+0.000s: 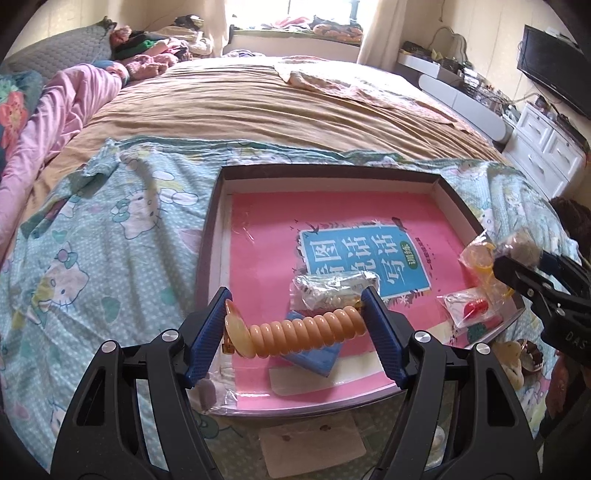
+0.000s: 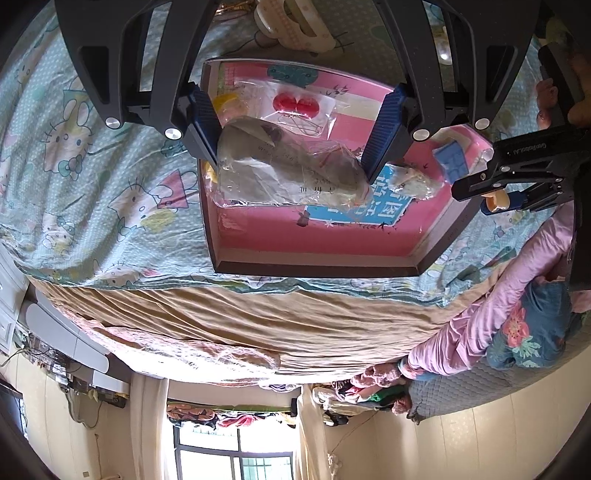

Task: Organize jewelry
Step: 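Carry the hair tie and bagged item into the brown box and open both grippers, then withdraw both open grippers from the box toward the pearl earrings and watch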

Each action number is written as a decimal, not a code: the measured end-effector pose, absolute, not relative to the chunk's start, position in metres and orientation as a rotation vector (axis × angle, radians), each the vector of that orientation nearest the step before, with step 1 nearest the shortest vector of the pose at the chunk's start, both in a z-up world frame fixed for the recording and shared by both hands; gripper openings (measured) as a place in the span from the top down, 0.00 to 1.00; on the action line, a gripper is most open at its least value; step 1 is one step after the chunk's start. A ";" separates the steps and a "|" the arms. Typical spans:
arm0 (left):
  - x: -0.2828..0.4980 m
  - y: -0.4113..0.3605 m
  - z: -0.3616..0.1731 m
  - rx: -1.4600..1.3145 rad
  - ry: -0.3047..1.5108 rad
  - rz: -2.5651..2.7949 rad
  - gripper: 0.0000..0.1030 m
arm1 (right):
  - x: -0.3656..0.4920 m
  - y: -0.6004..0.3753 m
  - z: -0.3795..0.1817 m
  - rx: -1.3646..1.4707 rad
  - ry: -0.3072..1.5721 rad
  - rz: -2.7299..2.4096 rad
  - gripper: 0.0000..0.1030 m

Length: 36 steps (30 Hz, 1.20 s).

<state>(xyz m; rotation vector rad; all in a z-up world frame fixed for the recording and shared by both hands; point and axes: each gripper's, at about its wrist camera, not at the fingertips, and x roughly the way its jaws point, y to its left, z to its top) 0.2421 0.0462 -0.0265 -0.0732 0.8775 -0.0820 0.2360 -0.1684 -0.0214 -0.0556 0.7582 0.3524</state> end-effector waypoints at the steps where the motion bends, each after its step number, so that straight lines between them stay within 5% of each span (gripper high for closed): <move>1: 0.242 0.045 -0.027 -0.068 0.878 -0.085 0.38 | 0.237 -0.168 -0.022 -0.058 0.761 0.351 0.33; 28: 0.233 0.060 -0.027 -0.092 0.912 -0.064 0.27 | 0.253 -0.134 -0.052 -0.112 0.871 0.383 0.31; 36: 0.229 0.065 -0.023 -0.112 0.908 -0.053 0.23 | 0.242 -0.136 -0.041 -0.098 0.825 0.390 0.19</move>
